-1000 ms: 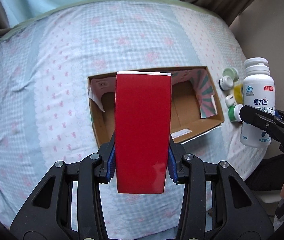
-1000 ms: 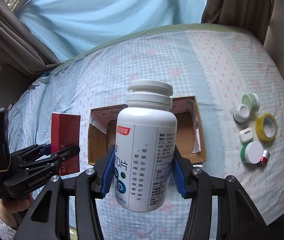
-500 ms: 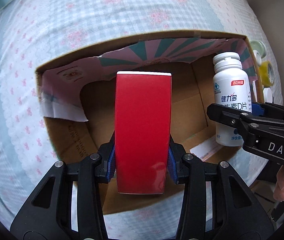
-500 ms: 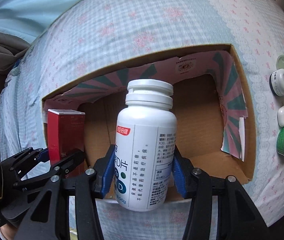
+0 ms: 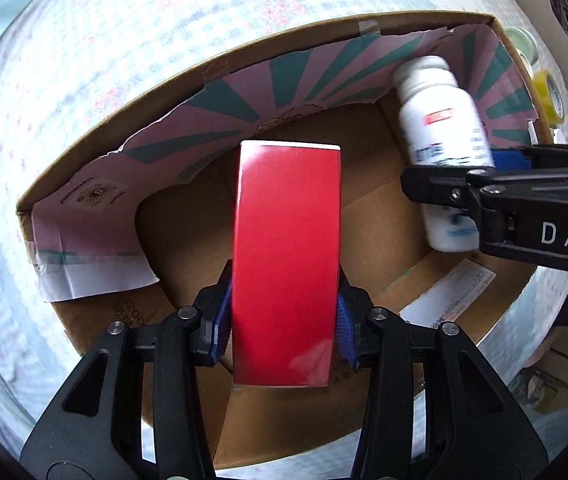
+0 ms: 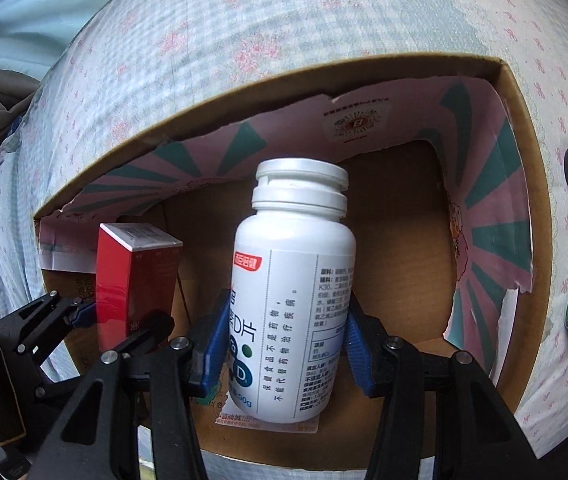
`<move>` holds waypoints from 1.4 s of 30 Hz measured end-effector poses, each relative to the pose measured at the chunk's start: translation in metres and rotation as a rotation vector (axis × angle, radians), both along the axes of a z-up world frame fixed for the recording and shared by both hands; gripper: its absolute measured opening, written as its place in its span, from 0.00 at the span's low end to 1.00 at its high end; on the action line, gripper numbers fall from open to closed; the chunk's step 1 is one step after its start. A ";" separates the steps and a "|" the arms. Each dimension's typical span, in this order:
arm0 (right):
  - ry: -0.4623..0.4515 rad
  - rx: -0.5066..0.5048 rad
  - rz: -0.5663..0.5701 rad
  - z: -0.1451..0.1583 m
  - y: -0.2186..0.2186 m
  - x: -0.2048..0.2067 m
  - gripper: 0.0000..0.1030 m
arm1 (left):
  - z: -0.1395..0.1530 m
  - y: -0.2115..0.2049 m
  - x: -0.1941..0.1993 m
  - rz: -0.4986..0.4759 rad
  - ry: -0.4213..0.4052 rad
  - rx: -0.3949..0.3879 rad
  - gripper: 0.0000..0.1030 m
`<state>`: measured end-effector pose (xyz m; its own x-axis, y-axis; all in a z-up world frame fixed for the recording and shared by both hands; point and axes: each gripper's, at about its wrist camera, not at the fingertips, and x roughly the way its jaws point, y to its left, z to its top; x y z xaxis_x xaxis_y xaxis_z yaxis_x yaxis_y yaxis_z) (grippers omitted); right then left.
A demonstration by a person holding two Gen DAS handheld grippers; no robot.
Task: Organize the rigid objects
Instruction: 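Carry the red box and pill bottle into the cardboard box and release both, then withdraw both tools and move them back toward the remaining items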
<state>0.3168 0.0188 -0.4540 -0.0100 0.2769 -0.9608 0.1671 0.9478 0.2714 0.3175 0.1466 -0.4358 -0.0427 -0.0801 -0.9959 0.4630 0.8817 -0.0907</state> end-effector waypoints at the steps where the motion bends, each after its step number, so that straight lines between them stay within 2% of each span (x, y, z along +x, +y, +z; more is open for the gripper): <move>1: -0.010 -0.012 0.000 0.003 -0.001 0.001 0.57 | 0.004 -0.002 0.000 0.001 -0.007 -0.011 0.83; 2: -0.021 -0.027 -0.005 0.006 -0.002 0.001 0.68 | 0.008 -0.001 0.000 0.006 -0.011 -0.024 1.00; 3: -0.038 -0.034 -0.013 0.009 -0.005 0.000 0.95 | 0.012 0.000 -0.001 0.016 -0.020 -0.039 1.00; 4: -0.055 -0.033 -0.021 0.012 -0.007 0.000 1.00 | 0.014 0.001 -0.001 0.026 -0.018 -0.036 1.00; 8: -0.029 -0.002 -0.057 0.014 -0.017 -0.009 1.00 | 0.020 0.003 -0.006 0.039 -0.025 -0.014 1.00; 15: -0.078 0.014 -0.059 0.039 -0.021 -0.027 1.00 | 0.051 0.006 -0.025 0.058 -0.080 -0.007 1.00; 24: -0.198 0.027 -0.031 0.115 -0.012 -0.061 1.00 | 0.127 0.025 -0.067 0.106 -0.203 -0.014 1.00; 29: -0.294 0.020 -0.035 0.171 -0.008 -0.094 1.00 | 0.186 0.042 -0.101 0.157 -0.275 -0.054 1.00; 32: -0.350 -0.005 -0.025 0.202 -0.007 -0.114 1.00 | 0.213 0.049 -0.122 0.201 -0.300 -0.112 1.00; 38: -0.400 -0.094 -0.006 0.250 -0.031 -0.160 1.00 | 0.253 0.038 -0.163 0.272 -0.386 -0.153 1.00; 42: -0.443 -0.145 -0.022 0.271 -0.066 -0.191 1.00 | 0.275 0.020 -0.188 0.297 -0.438 -0.222 1.00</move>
<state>0.1256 -0.0472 -0.1834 0.4145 0.1349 -0.9000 0.0853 0.9788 0.1860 0.1290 0.1664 -0.1611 0.4267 -0.2349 -0.8734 0.2348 0.9613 -0.1438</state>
